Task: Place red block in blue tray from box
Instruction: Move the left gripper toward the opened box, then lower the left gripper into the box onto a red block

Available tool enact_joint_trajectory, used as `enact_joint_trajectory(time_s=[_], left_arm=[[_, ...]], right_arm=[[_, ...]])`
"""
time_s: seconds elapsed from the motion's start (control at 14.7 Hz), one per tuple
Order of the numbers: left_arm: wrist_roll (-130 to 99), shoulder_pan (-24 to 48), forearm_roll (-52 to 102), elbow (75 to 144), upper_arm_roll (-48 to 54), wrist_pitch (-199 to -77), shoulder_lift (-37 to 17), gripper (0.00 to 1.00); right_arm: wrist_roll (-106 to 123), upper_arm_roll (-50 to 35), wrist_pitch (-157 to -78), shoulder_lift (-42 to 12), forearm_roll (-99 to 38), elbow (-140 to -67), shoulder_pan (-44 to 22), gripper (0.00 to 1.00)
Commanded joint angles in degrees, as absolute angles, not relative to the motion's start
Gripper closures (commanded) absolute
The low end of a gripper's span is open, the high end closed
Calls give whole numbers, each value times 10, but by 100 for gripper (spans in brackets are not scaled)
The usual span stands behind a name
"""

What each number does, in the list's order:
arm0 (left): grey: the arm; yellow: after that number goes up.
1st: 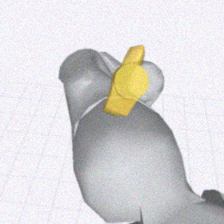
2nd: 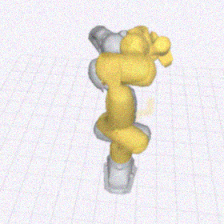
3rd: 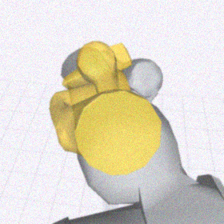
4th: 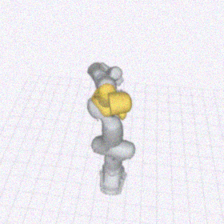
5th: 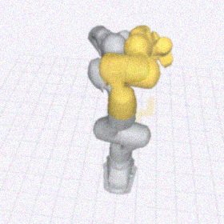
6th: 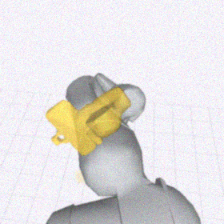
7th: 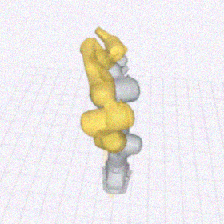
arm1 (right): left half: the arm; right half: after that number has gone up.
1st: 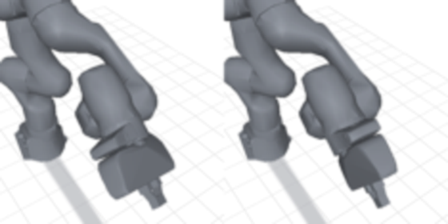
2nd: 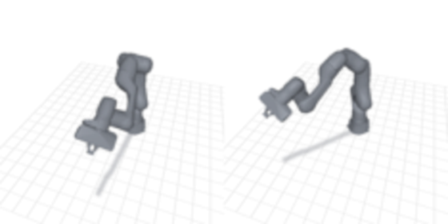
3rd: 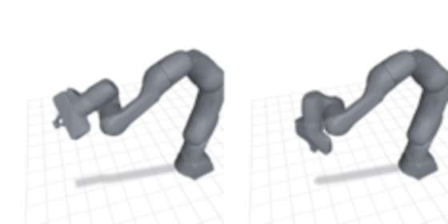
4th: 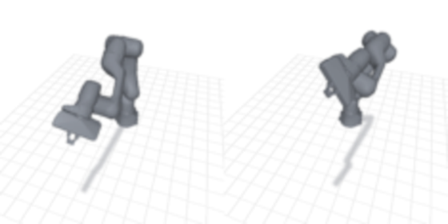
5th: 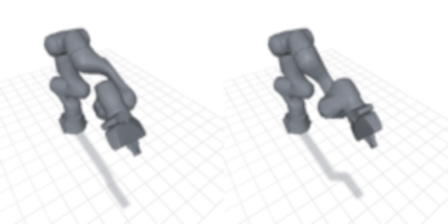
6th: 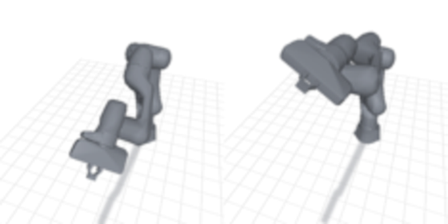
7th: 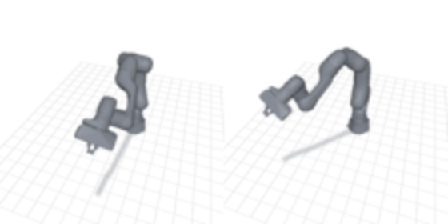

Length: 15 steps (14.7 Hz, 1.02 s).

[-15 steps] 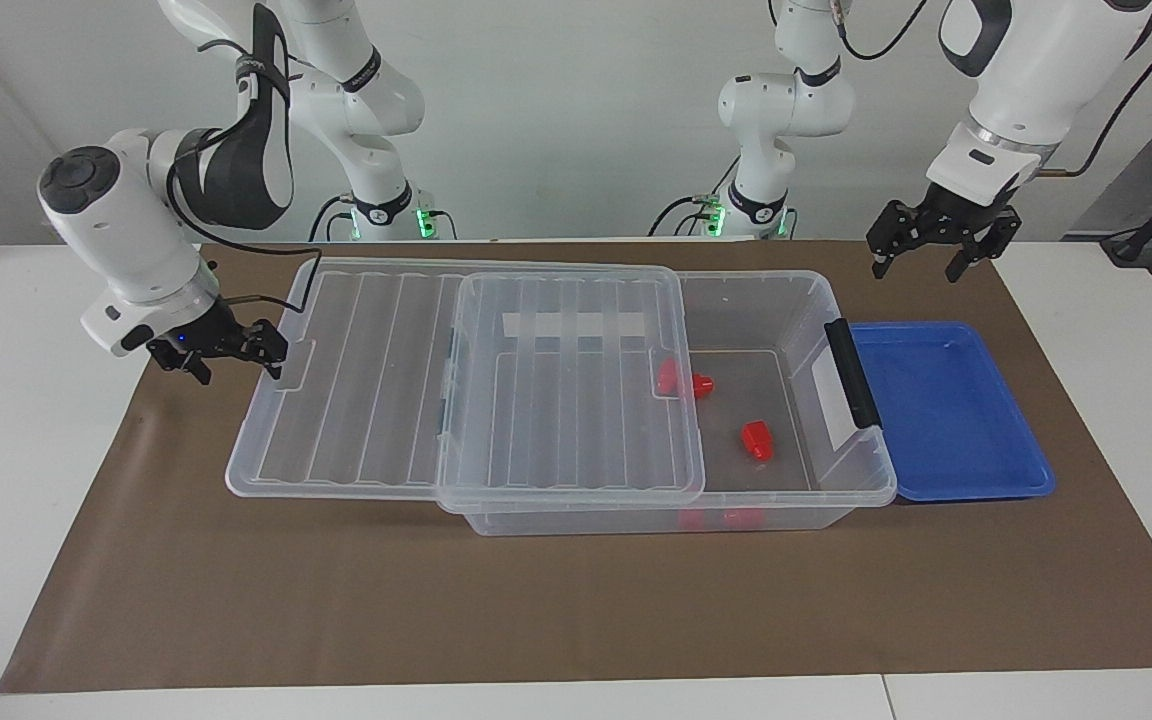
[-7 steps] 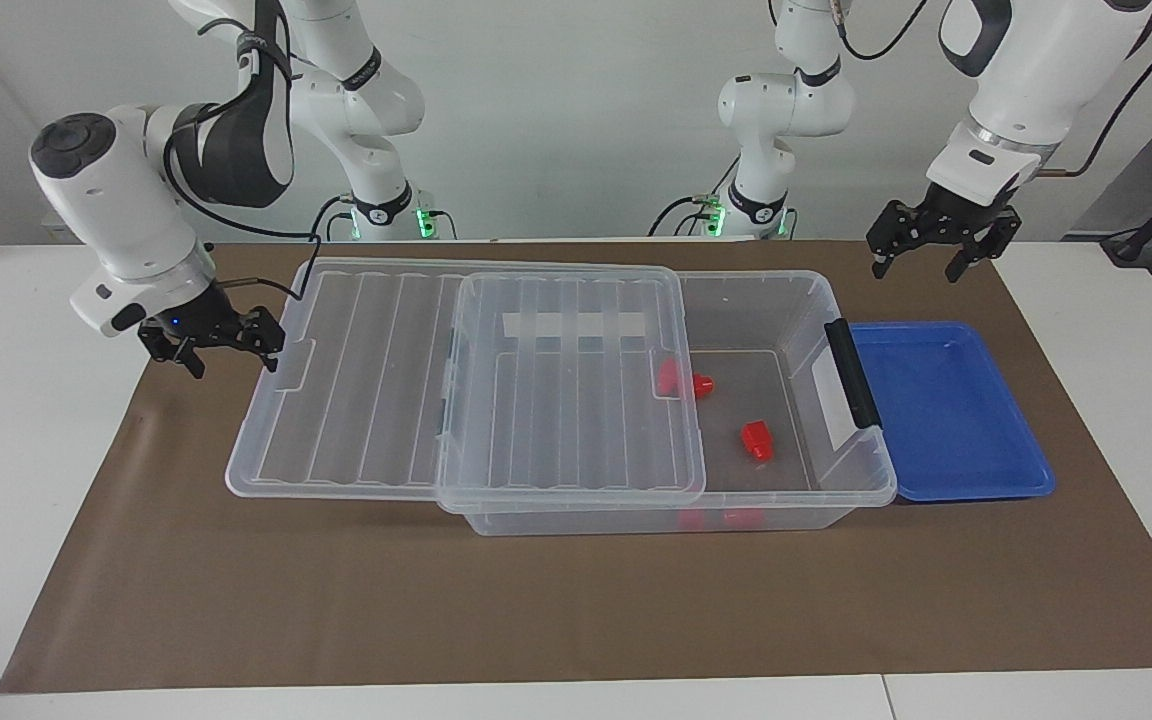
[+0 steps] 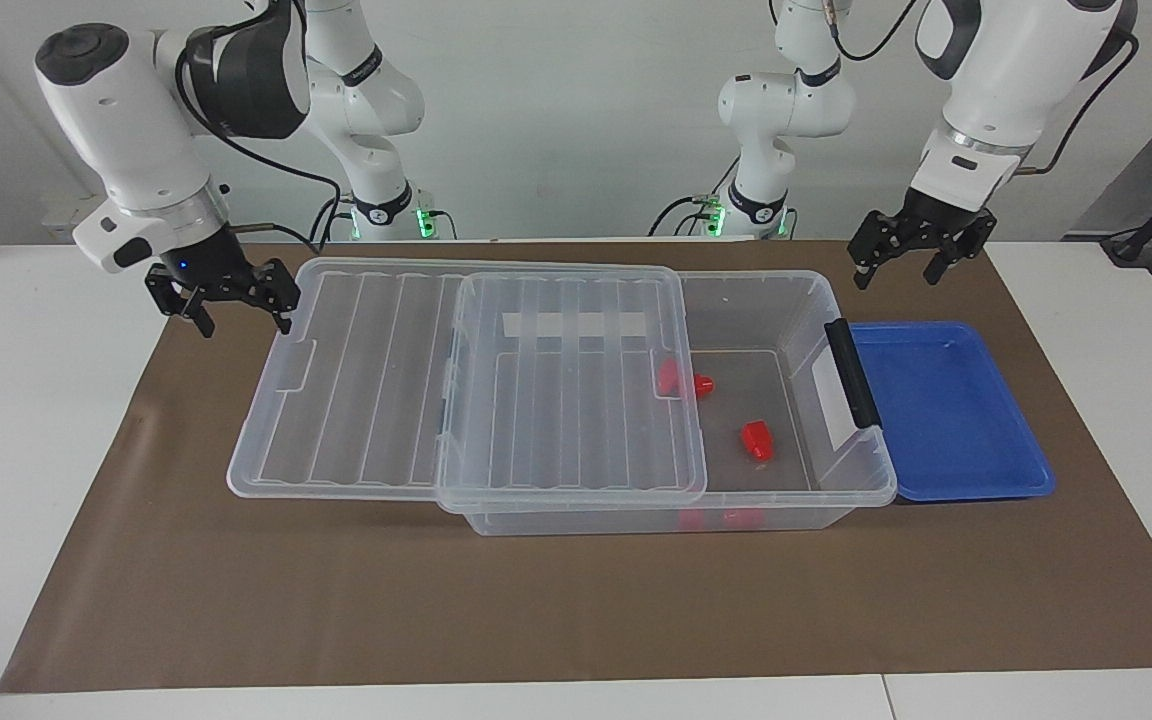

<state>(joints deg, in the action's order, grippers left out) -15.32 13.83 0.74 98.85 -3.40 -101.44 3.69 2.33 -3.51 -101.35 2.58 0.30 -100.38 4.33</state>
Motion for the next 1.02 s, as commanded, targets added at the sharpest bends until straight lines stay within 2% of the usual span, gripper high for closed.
enact_joint_trajectory(time_s=[0.0, 0.14, 0.41, 0.68, 0.96], left_arm=[[-207, 165, 8, 1039, -40, -1063, 54, 0], [-209, 175, -17, 1057, -40, -1087, 45, 0], [-305, 199, -39, 1070, -40, -1154, -8, 0], [-339, 206, -38, 1076, -40, -1194, -45, 0], [-340, 198, -38, 1149, -40, -1316, -57, 0]], right_arm=[[10, -47, -964, 33, 7, -967, 48, 0], [-3, -50, -937, 25, 9, -935, 47, 0], [-74, -53, -882, -1, 13, -874, 9, 0], [-76, -52, -882, -3, 12, -872, 12, 0], [-74, -45, -871, 5, 11, -887, 19, 0]])
